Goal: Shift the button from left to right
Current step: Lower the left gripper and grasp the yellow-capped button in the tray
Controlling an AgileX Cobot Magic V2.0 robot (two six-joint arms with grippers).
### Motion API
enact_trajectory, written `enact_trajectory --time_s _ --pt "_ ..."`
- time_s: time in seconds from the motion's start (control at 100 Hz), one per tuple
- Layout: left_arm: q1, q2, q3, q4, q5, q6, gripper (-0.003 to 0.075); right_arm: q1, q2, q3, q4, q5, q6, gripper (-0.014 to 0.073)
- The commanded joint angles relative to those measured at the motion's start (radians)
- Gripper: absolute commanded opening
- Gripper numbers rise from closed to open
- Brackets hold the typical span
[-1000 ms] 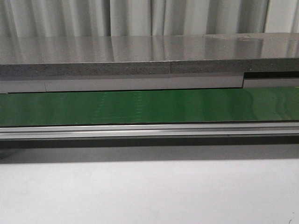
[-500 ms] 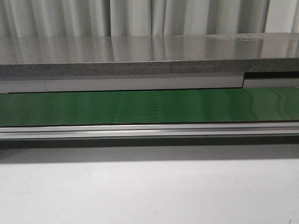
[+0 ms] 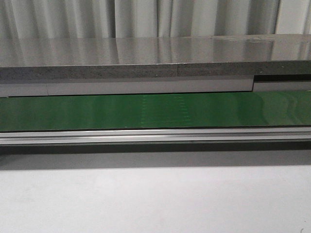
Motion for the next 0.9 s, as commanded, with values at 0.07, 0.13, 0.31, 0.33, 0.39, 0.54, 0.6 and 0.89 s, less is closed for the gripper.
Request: enact_trajectory --time_s 0.07,0.13,0.31,0.33,0.39,0.54,0.6,0.89 --pt "0.003 0.005 -0.036 -0.015 0.006 0.004 0.0076 0.002 -0.021 -0.015 -0.013 -0.082 -0.001 -0.0067" --pt "0.003 0.005 -0.036 -0.015 0.033 0.006 0.018 0.002 -0.021 -0.015 -0.013 -0.082 -0.001 -0.0067" --pt "0.003 0.005 -0.036 -0.006 0.035 0.006 0.063 0.002 -0.021 -0.015 -0.013 -0.082 -0.001 -0.0067" --pt "0.003 0.005 -0.036 -0.006 0.033 0.006 0.0661 0.002 -0.021 -0.015 -0.013 -0.082 -0.001 -0.0067" --pt "0.003 0.005 -0.036 -0.006 0.03 0.006 0.07 0.002 -0.021 -0.015 -0.013 -0.082 -0.001 -0.0067" --pt "0.003 0.005 -0.038 -0.011 0.039 -0.01 0.0652 0.002 -0.021 -0.015 -0.013 -0.082 -0.001 -0.0067" --pt "0.003 0.01 -0.045 -0.002 0.051 -0.033 0.0638 0.002 -0.021 -0.015 -0.013 -0.082 -0.001 -0.0067" --pt "0.075 0.16 -0.191 0.096 0.14 -0.078 0.0637 0.002 -0.021 -0.015 -0.013 -0.082 -0.001 -0.0067"
